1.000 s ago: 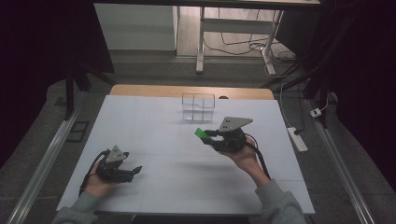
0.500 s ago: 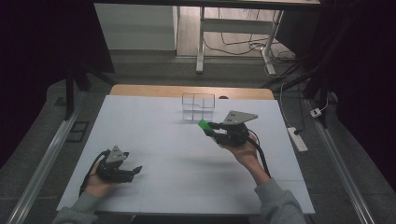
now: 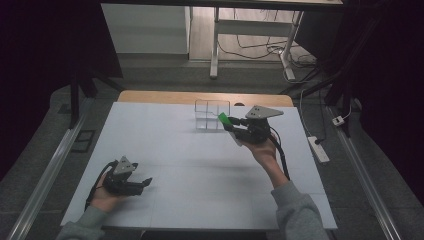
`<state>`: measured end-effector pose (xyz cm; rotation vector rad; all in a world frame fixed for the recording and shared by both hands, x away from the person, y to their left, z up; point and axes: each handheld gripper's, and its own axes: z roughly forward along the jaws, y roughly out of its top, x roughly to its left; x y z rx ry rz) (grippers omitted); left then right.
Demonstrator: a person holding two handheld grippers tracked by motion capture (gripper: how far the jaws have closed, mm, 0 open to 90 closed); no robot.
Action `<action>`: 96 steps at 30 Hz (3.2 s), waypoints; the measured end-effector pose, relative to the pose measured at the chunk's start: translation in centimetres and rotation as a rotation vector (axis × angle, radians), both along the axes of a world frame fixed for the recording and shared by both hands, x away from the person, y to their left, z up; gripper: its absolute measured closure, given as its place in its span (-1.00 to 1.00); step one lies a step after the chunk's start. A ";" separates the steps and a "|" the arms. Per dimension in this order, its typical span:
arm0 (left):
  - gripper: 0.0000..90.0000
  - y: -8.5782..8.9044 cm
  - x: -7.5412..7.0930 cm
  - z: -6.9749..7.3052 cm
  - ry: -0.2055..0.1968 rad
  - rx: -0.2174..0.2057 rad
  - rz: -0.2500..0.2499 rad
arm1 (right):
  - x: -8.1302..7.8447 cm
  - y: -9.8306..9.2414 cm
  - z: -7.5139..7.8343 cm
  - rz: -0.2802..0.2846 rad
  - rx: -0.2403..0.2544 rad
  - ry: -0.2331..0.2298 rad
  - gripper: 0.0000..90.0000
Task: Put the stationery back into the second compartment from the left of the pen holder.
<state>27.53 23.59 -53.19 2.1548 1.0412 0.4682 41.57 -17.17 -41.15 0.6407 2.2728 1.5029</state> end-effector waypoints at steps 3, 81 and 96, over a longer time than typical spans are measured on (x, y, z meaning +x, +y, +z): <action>-0.50 0.0 0.0 0.0 0.003 0.001 -0.002 | 0.5 0.2 0.4 -0.006 -0.002 0.004 0.47; -0.51 0.5 0.2 -0.5 0.022 0.008 -0.013 | 13.9 8.0 -1.0 -0.130 0.144 0.036 0.47; -0.51 0.5 0.3 -0.6 0.028 0.016 -0.014 | 15.0 7.8 -2.4 -0.154 0.180 0.061 0.46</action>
